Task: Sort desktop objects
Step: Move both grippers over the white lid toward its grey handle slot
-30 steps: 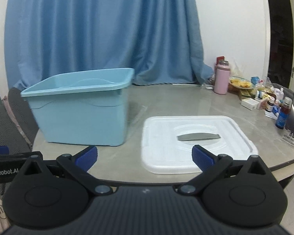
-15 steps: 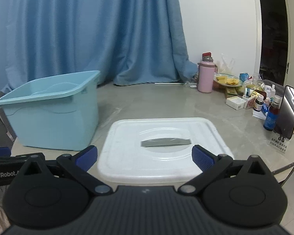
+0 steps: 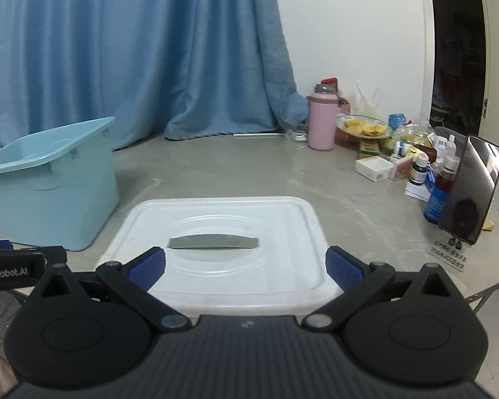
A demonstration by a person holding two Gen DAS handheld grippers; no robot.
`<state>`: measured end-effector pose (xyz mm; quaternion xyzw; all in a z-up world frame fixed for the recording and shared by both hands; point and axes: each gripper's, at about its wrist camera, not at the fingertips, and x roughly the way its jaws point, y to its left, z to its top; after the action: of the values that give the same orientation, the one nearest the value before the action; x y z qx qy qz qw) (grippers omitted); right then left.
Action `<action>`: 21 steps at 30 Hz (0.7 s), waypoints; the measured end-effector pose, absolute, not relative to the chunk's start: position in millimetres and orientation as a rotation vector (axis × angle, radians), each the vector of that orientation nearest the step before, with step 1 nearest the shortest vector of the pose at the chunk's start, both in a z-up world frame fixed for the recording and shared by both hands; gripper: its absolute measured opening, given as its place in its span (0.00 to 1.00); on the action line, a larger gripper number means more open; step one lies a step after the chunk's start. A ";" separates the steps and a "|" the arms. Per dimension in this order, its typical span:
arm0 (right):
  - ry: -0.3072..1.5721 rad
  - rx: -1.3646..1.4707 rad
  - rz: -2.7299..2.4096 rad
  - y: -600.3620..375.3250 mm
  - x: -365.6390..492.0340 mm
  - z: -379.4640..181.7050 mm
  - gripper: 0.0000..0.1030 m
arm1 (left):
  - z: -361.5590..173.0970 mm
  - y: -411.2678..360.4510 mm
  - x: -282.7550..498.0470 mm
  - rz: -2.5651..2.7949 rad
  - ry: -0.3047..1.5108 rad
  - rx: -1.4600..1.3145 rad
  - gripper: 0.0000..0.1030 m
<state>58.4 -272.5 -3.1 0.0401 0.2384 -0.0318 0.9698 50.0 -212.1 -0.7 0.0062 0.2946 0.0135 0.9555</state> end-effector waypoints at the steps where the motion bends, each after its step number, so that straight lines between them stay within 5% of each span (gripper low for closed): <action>1: 0.485 0.086 -0.064 -277.9 58.9 -4.4 1.00 | -1.6 -217.0 50.0 0.030 0.601 0.012 0.80; 21: 0.571 0.119 -0.073 -323.4 97.7 -24.3 1.00 | -25.4 -258.8 104.7 -0.029 0.690 0.048 0.80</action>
<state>97.7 -323.4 -24.3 0.0586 0.2815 -0.0358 0.9571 104.7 -258.8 -25.4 0.0236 0.3380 -0.0144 0.9407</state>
